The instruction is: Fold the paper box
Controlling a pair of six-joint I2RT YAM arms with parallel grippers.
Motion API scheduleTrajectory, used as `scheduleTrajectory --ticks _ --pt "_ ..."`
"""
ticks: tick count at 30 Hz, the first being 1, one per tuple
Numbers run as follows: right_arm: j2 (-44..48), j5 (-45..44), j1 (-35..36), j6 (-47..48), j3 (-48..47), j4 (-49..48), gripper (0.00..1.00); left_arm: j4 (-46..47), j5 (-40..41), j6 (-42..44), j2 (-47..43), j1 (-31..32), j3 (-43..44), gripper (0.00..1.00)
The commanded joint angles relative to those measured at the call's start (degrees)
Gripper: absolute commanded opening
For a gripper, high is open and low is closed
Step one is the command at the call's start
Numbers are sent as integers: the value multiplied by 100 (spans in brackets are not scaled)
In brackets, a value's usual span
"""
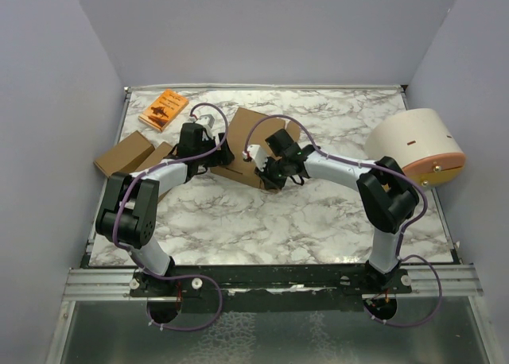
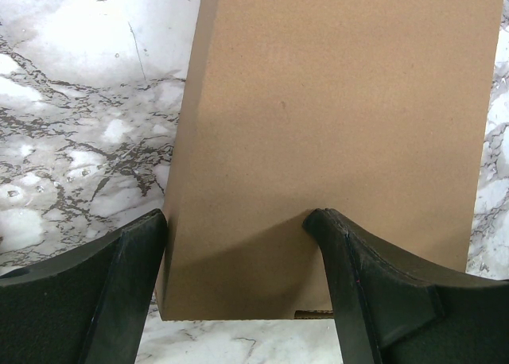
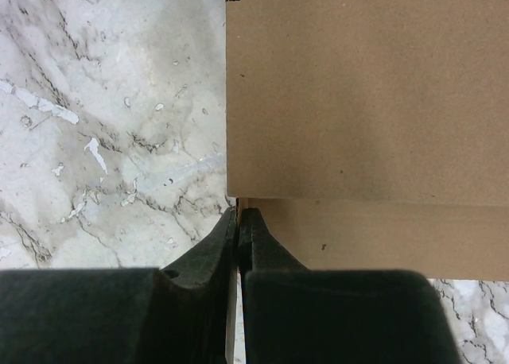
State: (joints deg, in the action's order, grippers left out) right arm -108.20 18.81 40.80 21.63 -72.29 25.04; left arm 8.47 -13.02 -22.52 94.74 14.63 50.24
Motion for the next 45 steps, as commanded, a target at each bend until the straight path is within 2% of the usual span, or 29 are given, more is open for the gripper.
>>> scheduleTrajectory --ticks 1,34,45 --pt "-137 27 78 -277 44 83 1 -415 -200 59 113 91 31 78" --pt "-542 10 253 81 -828 747 1 -386 -308 -8 194 93 57 77" --pt "-938 -56 258 163 -1803 1513 1 -374 -319 -29 176 113 39 77"
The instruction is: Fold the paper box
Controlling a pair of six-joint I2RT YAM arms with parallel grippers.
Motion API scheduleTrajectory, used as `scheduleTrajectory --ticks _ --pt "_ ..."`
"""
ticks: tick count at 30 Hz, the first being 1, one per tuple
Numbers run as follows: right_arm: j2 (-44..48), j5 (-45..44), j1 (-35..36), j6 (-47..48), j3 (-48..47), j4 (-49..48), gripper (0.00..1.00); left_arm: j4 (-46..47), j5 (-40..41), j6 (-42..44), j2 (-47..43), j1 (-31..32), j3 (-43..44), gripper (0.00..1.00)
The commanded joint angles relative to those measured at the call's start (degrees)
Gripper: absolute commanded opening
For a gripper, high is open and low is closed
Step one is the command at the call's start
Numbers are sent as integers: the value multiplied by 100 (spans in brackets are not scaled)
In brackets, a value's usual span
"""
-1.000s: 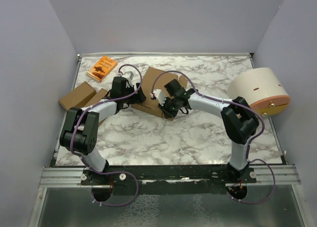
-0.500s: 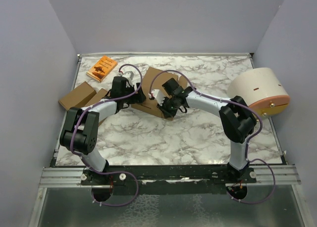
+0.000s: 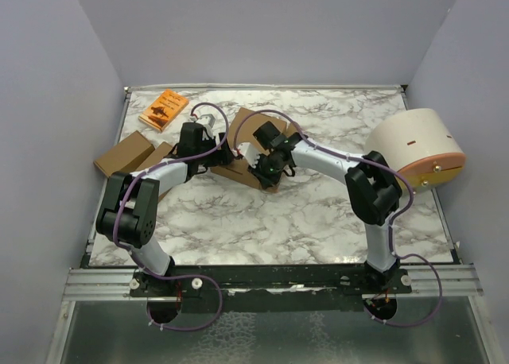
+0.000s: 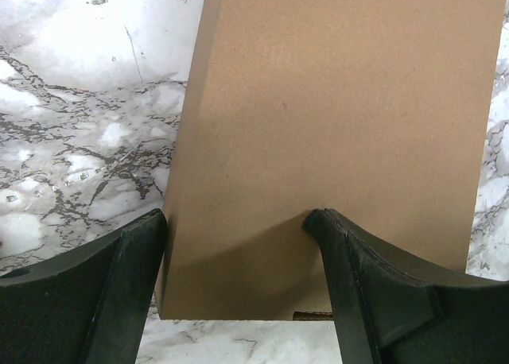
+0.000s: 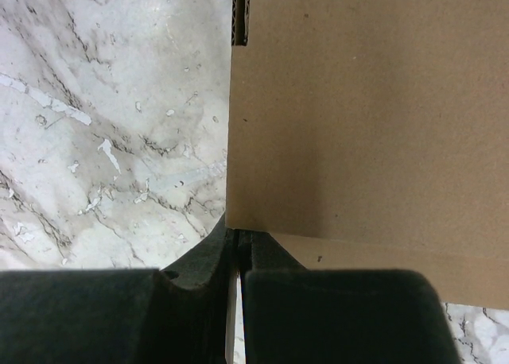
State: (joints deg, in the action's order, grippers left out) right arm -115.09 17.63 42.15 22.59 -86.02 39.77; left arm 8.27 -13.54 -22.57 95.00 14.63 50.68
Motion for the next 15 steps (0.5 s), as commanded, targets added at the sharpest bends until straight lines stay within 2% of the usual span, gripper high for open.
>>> scheduleTrajectory --ticks 1,9,15 --pt "-308 51 126 76 -532 118 1 -341 -279 -28 146 122 -12 77" --pt "-681 349 127 -51 -1297 618 5 -316 -285 -35 146 136 -40 77" --pt "-362 502 82 54 -757 378 10 -318 -267 -1 115 135 -48 77"
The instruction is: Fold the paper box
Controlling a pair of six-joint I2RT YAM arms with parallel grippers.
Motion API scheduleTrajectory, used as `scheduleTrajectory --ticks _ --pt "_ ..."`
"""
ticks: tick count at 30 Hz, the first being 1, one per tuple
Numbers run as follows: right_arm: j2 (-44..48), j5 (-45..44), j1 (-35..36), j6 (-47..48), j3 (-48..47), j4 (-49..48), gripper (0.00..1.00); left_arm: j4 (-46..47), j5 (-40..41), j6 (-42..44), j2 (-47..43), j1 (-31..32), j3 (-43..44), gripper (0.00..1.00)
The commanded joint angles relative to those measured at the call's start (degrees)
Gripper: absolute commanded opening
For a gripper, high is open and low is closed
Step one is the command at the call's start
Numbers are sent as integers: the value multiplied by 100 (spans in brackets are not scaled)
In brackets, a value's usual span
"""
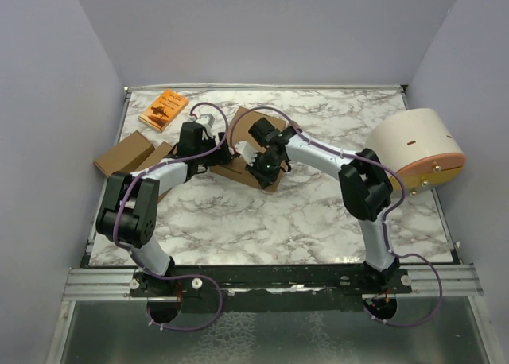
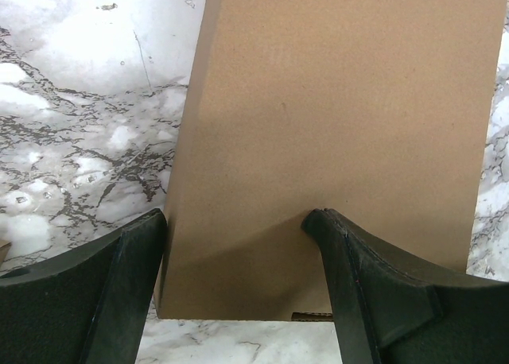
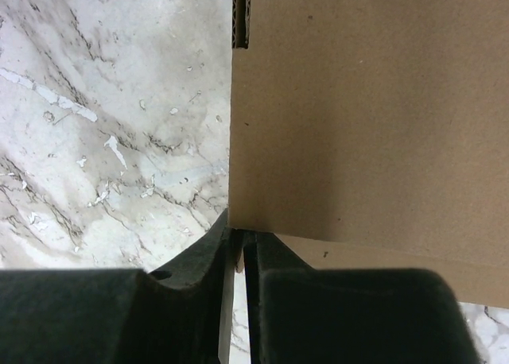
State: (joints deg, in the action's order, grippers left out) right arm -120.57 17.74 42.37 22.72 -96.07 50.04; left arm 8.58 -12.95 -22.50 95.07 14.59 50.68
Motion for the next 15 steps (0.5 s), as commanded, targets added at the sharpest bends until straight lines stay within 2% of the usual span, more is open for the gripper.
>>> scheduleTrajectory --ticks 1,4,11,15 --pt "292 487 39 70 425 -743 12 -341 -330 -1 111 141 -54 77" --pt "620 407 -19 116 926 -1126 18 -327 -335 1 125 138 -50 77" --pt "1047 787 -96 315 1617 -1693 19 -367 -307 15 91 131 -43 77" --pt "1321 935 -197 379 1891 -1912 28 -375 -296 26 82 126 -48 77"
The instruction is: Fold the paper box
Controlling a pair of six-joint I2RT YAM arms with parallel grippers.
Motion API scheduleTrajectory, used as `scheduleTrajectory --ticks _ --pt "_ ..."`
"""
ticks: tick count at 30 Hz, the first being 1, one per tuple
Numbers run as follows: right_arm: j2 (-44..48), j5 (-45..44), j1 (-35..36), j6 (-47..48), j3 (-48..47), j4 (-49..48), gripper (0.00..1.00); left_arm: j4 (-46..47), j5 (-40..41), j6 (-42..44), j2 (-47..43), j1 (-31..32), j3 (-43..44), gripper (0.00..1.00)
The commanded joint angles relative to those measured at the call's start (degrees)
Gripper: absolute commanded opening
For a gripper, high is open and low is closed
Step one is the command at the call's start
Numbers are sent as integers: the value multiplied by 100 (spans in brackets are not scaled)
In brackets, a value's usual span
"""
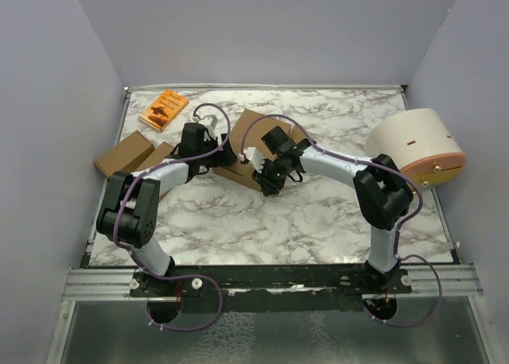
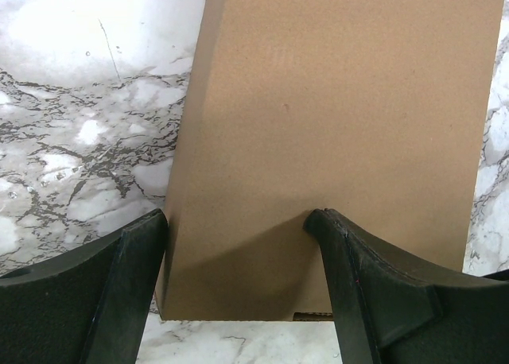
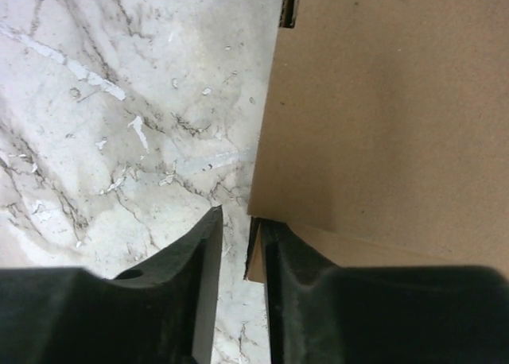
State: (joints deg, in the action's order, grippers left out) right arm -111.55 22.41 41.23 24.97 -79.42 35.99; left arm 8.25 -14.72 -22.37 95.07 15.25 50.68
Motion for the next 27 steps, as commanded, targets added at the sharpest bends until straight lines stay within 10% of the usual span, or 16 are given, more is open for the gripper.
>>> scheduleTrajectory --ticks 1,16,27 --pt "489 514 -126 165 280 -539 30 -345 -119 11 87 66 -41 77" --pt "1042 1363 -661 648 1136 -896 39 -329 -143 14 106 66 -30 77" --pt "741 1261 -661 582 1205 -1045 23 -314 -170 13 115 59 -25 77"
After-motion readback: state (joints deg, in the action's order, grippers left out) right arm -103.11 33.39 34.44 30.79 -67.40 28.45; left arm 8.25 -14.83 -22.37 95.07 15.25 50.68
